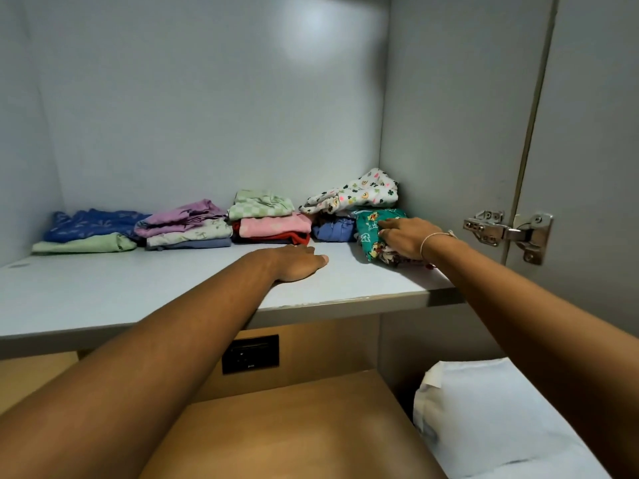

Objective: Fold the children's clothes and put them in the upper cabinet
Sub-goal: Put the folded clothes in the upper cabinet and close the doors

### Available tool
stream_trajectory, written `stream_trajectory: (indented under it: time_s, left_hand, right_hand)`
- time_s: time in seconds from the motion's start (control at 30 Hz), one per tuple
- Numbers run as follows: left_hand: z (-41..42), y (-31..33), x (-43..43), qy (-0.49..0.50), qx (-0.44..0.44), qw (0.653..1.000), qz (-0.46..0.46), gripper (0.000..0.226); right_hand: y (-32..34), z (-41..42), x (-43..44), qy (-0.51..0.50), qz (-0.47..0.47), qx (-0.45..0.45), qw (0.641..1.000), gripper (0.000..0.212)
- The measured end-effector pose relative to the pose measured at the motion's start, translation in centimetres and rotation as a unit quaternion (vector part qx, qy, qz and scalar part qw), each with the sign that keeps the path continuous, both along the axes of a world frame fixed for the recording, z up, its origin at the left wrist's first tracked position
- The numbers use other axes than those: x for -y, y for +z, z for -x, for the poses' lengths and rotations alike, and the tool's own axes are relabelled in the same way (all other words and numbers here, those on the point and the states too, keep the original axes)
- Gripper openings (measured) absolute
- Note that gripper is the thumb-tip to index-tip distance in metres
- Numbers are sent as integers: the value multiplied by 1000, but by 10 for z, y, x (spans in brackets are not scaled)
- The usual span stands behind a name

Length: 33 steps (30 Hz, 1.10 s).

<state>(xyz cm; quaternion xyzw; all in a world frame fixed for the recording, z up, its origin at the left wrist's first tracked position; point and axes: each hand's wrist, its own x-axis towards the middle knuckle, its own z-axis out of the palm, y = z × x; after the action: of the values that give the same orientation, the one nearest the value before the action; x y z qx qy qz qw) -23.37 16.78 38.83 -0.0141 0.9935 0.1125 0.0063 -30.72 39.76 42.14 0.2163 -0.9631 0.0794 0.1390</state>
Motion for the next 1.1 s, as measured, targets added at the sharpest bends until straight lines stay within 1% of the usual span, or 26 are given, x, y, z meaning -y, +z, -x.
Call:
stream_trajectory:
  time_s: [0.2,0.27,0.33,0.37,0.4,0.43,0.5,0.53,0.6,0.73,0.83,0.9,1.0,1.1]
  left_hand:
    - [1,-2,1,9,-8,1000,-18,70]
    - [-1,-2,0,13,-12,1000,-16,69]
    - [-6,0,-1,18,-49,999,-9,66]
    - [-11,2,-1,17,-100,995,16,62]
    - [-16,4,-1,16,-170,984,52,58]
    - [-21,8,1,20,-244,966,83,55]
    - [-35,18,6,60,-352,929,99,56]
    - [-45,22,9,89,-390,911,102,58]
    - [-72,30,16,145,-443,877,112,61]
    - [-144,41,29,227,-501,828,109,65]
    - [-223,50,33,293,-538,784,102,68]
    - [-287,54,31,337,-564,746,103,68]
    - [-381,49,24,405,-605,677,108,67]
    - [-471,38,9,448,-635,613,141,65]
  right_hand:
    - [-4,8,3,-19,-17,-14,1000,49]
    - [-7,9,1,-14,-3,-12,1000,49]
    - [-6,6,-2,-2,67,1,998,56]
    - [-6,3,-4,3,120,0,993,61]
    - [-4,0,-5,12,177,-15,984,64]
    - [0,-5,-4,27,230,-42,972,65]
    - [10,-17,1,73,305,-104,944,61]
    - [16,-26,6,102,317,-137,933,59]
    - [29,-47,16,157,295,-202,921,57]
    - [59,-80,40,260,208,-312,890,55]
    - [86,-112,71,333,155,-368,854,57]
    - [105,-146,97,385,134,-402,820,59]
    - [124,-211,137,447,133,-433,772,61]
    - [137,-290,171,513,124,-450,720,63]
